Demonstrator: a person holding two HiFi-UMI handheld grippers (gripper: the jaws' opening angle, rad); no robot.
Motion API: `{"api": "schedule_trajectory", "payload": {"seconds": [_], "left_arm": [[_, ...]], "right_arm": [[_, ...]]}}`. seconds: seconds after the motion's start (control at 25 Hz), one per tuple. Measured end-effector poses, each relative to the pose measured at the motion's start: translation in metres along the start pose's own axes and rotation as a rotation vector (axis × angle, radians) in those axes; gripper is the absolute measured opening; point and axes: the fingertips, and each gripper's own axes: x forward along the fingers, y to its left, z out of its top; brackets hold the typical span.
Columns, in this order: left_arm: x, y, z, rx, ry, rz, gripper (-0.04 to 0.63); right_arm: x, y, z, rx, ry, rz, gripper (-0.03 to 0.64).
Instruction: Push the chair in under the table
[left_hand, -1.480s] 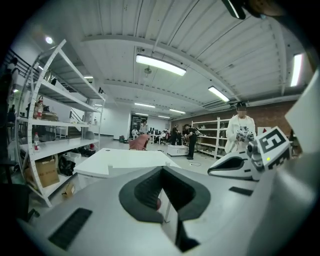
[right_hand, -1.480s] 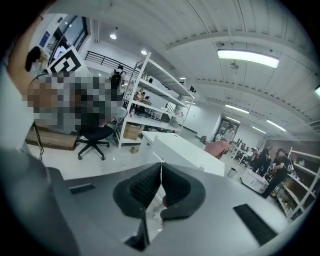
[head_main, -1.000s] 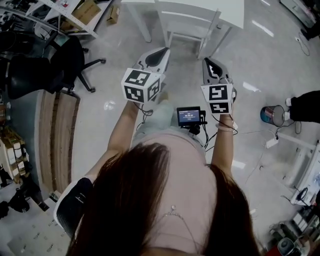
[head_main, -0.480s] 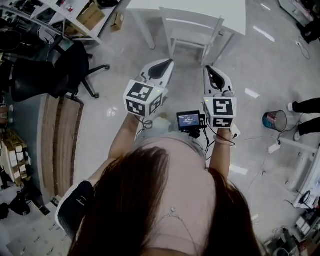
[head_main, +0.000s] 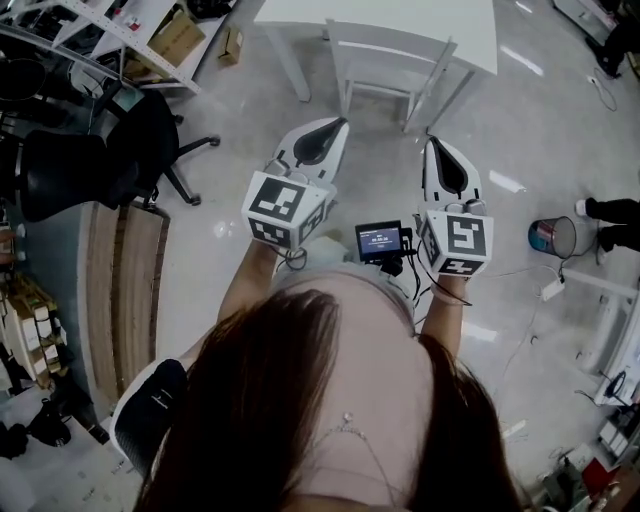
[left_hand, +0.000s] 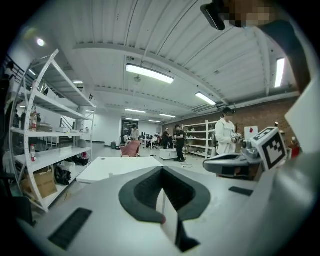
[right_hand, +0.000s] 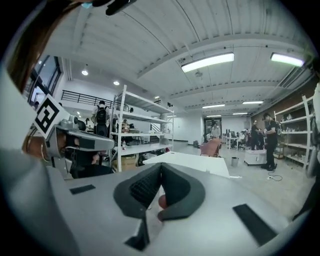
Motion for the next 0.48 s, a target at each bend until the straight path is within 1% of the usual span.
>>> {"api": "schedule_trajectory", "payload": {"seconds": [0.12, 0.2, 0.32, 0.4, 0.48], "left_arm": [[-0.006, 0.013, 0.004, 0.008, -0.004, 0.004, 0.008], [-0.011, 0.016, 0.005, 0.005, -0.003, -0.028, 0.008], [-0.017, 0.022, 0.007, -0.031, -0.016, -0.062, 0.006], [-0.017, 0.024, 0.008, -0.04, -0.02, -0.06, 0.008], [-0.017, 0.025, 0.007, -0.034, -0.013, -0.05, 0.008]], "right_arm": [[-0.003, 0.007, 0.01, -0.016, -0.013, -0.03, 0.021], [-0.004, 0.013, 0.015, -0.019, -0.021, -0.042, 0.021], [-0.006, 0.023, 0.021, -0.027, -0.031, -0.047, 0.021], [-0.005, 0.026, 0.023, -0.035, -0.034, -0.046, 0.021], [-0.005, 0.027, 0.025, -0.035, -0.038, -0.047, 0.021]]}}
